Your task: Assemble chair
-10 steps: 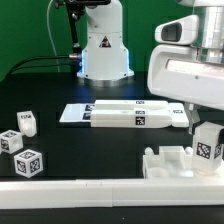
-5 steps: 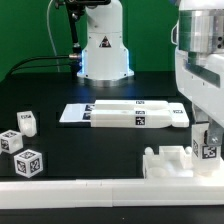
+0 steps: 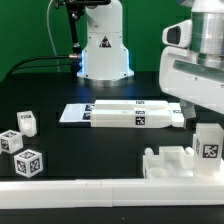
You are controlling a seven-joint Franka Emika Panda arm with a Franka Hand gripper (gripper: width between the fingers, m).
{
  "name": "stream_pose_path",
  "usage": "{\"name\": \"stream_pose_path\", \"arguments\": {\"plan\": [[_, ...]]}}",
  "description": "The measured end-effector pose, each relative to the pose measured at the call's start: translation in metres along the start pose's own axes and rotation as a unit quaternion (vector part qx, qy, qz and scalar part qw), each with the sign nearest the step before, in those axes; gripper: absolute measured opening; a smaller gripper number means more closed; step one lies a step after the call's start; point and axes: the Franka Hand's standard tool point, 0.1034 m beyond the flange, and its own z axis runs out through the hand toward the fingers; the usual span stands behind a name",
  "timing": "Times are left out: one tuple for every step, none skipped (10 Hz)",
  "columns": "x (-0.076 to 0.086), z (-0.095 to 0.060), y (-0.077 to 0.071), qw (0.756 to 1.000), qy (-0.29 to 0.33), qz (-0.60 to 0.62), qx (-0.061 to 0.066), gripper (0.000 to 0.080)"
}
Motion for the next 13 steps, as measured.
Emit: {"name": "stream_pose_path", "arguments": {"plan": [[0.0016,0.0002,0.0009,1.0,0.0,-0.016,0.0,0.0647],[0.0029,0.0003,0.0016,0.999,0.001,-0.05,-0.001,0.0647],[0.0038,-0.0001,0.0015,0.994,0.005,-0.11,-0.003,0.0647],[0.0067,-0.003,-0.0029,0.976,0.02,-0.215,0.001,0.0649],[0.0081,-0.0056,-0.0078,0.948,0.039,-0.315,0.012,0.0649],[0.0084,-0.004,-0.0059,0.942,0.04,-0.333,0.013,0.0649],[0.0083,-0.0035,-0.0055,0.947,0.04,-0.32,0.012,0.0649],[0.0086,-0.0034,-0.0054,0.947,0.04,-0.319,0.013,0.0559],[0.0087,-0.0032,-0.0053,0.948,0.04,-0.317,0.013,0.0384],[0.0087,-0.0029,-0.0051,0.962,0.039,-0.27,0.015,0.0384],[0.0086,-0.0024,-0.0053,0.971,0.04,-0.235,0.016,0.0284],[0.008,-0.0021,-0.0046,0.983,0.048,-0.175,0.017,0.0284],[0.008,-0.0018,-0.0039,0.993,0.053,-0.104,0.02,0.0284]]}}
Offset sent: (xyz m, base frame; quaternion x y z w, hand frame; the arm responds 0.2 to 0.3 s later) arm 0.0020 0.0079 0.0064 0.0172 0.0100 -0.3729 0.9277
